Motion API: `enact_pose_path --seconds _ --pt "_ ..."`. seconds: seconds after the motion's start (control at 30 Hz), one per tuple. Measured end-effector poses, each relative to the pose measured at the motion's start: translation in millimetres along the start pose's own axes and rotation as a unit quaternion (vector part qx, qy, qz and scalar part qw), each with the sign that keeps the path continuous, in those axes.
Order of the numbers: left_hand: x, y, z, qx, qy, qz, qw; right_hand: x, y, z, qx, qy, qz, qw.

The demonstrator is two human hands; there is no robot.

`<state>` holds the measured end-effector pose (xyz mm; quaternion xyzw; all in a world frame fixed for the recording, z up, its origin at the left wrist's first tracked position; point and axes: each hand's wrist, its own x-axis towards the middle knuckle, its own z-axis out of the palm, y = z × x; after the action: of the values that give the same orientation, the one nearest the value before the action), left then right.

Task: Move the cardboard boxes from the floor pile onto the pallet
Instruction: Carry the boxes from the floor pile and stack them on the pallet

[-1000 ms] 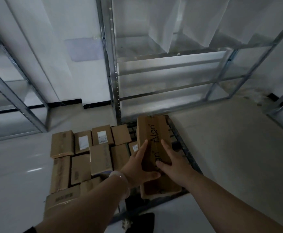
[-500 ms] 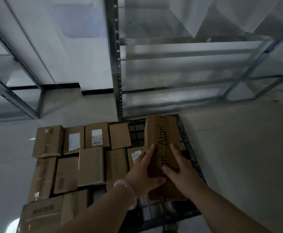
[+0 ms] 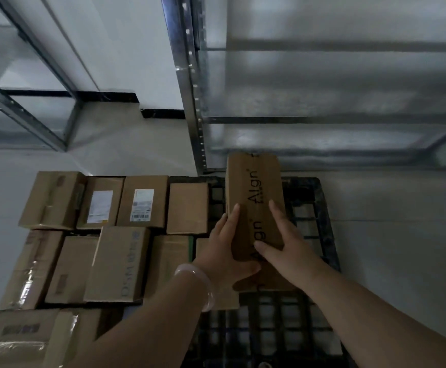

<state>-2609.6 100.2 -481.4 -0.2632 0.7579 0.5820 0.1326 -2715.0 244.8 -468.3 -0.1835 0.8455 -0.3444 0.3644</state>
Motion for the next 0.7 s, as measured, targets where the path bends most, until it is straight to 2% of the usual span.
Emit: enact_pose_path --seconds 0.27,0.5,0.7 --pt "147.3 -78.5 -12.4 0.001 0.063 0.032 0.998 155.0 50.6 38.4 -0.020 -0.001 -0.046 0.999" --pt "222.4 -139.1 -24.8 0.032 0.096 0.039 0.994 248.3 91.6 90.4 -0.032 0.035 -0.110 0.993" --pt "252.6 -190.0 -8.4 0.235 0.059 -0.029 0.970 275.8 141.1 141.7 -0.005 0.016 -0.057 0.998"
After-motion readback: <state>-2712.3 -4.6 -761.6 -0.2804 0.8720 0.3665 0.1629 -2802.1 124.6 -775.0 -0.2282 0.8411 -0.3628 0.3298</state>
